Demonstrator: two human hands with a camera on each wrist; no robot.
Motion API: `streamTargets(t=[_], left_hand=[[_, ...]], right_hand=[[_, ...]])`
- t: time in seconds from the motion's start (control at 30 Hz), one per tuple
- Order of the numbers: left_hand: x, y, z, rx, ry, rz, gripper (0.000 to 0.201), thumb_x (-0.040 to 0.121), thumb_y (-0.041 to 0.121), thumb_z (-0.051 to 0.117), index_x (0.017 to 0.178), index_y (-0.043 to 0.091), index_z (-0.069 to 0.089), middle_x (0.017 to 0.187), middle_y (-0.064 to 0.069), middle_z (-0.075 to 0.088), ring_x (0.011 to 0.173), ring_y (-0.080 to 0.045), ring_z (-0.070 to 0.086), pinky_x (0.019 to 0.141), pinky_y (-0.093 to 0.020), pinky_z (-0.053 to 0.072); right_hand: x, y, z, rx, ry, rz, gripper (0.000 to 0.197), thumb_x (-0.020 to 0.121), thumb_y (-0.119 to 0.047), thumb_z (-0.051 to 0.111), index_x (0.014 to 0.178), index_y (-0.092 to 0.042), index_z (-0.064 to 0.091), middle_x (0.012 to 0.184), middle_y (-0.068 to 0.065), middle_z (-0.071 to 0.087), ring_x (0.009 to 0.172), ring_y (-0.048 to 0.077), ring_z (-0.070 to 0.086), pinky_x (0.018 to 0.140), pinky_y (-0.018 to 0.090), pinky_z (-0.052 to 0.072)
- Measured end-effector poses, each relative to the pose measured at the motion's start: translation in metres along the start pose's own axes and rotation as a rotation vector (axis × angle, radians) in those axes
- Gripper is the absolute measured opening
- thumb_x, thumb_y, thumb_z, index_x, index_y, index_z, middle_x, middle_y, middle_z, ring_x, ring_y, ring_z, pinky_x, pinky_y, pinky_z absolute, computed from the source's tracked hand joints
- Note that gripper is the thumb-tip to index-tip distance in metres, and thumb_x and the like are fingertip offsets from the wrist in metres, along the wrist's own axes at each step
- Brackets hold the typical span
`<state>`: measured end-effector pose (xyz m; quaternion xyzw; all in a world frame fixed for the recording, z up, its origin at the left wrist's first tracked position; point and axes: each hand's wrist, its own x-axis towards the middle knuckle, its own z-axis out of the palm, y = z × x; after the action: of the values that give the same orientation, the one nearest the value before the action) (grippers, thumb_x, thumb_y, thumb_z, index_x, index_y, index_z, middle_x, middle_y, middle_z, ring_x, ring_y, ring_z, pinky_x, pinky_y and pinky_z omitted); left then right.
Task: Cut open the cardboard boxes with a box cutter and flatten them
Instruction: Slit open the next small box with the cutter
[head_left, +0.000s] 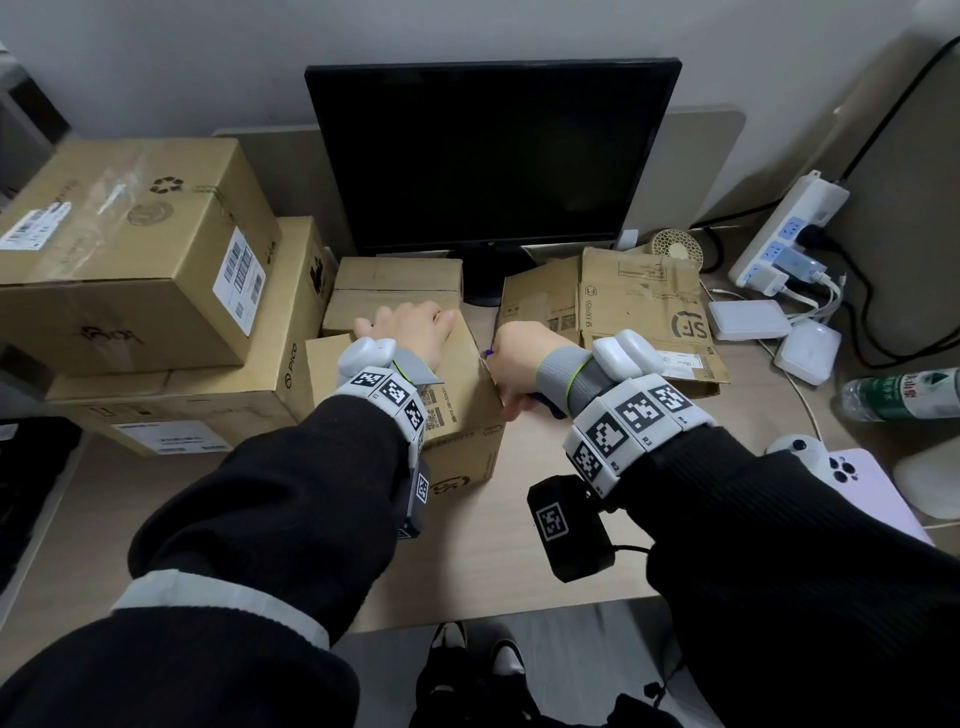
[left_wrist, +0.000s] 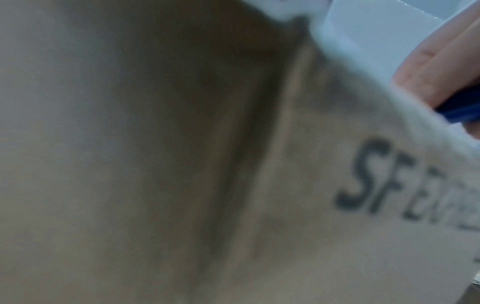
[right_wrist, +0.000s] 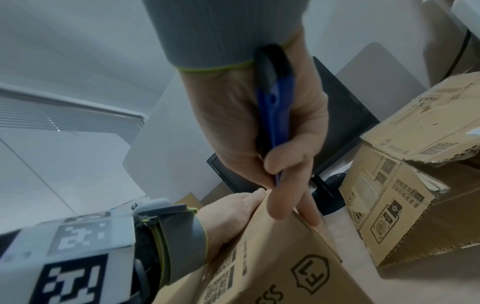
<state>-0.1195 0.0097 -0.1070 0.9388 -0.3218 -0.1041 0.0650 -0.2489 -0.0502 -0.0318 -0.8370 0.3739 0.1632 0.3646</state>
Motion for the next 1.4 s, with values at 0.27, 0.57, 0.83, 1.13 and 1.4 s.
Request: streamTargets(t=[0.27, 0.57, 0.83, 1.13, 1.4], left_hand=[[0.001, 0.001, 0.001, -0.005, 0.01, -0.006, 0.043, 0.098, 0.044, 0.023, 0.106, 0.027, 0.062, 0.101, -0.003, 0.057, 0.092, -0.024, 0.038, 0.078, -0.041, 0.021], [0.001, 0.003, 0.005, 0.006, 0.031, -0.016, 0.044, 0.098, 0.044, 0.022, 0.105, 0.027, 0.061, 0.104, -0.002, 0.059, 0.09, -0.023, 0.036, 0.078, -0.041, 0.021], [0.002, 0.003, 0.005, 0.006, 0.031, -0.027, 0.043, 0.097, 0.043, 0.023, 0.102, 0.025, 0.062, 0.099, -0.002, 0.057, 0.089, -0.023, 0.036, 0.078, -0.041, 0.021], [0.001, 0.002, 0.003, 0.006, 0.035, -0.02, 0.039, 0.096, 0.042, 0.023, 0.095, 0.025, 0.058, 0.09, -0.001, 0.051, 0.089, -0.024, 0.037, 0.078, -0.041, 0.021], [0.0, 0.002, 0.004, 0.011, 0.038, -0.022, 0.04, 0.097, 0.042, 0.023, 0.097, 0.024, 0.058, 0.09, -0.001, 0.05, 0.088, -0.024, 0.037, 0.077, -0.042, 0.021]], right_hand=[[-0.007, -0.011, 0.002, -0.21, -0.029, 0.072, 0.035, 0.093, -0.001, 0.042, 0.059, -0.004, 0.049, 0.043, 0.006, 0.059, 0.016, 0.015, 0.04, 0.025, 0.009, 0.025], [-0.007, -0.01, 0.005, -0.087, 0.024, 0.091, 0.03, 0.096, -0.001, 0.03, 0.07, 0.001, 0.046, 0.031, 0.008, 0.05, 0.02, 0.017, 0.044, 0.028, 0.011, 0.033], [-0.008, -0.012, 0.006, -0.321, -0.03, 0.065, 0.038, 0.091, 0.001, 0.042, 0.054, -0.006, 0.048, 0.027, 0.001, 0.048, 0.028, 0.015, 0.047, 0.027, 0.012, 0.034], [-0.008, 0.003, 0.007, -0.081, 0.023, 0.017, 0.021, 0.09, -0.001, 0.032, 0.078, -0.001, 0.05, 0.05, 0.012, 0.06, 0.021, 0.014, 0.04, 0.034, 0.011, 0.033], [-0.011, 0.002, 0.012, -0.066, 0.033, 0.019, 0.03, 0.097, -0.002, 0.03, 0.07, -0.005, 0.043, 0.051, 0.012, 0.055, 0.018, 0.013, 0.038, 0.029, 0.009, 0.03]])
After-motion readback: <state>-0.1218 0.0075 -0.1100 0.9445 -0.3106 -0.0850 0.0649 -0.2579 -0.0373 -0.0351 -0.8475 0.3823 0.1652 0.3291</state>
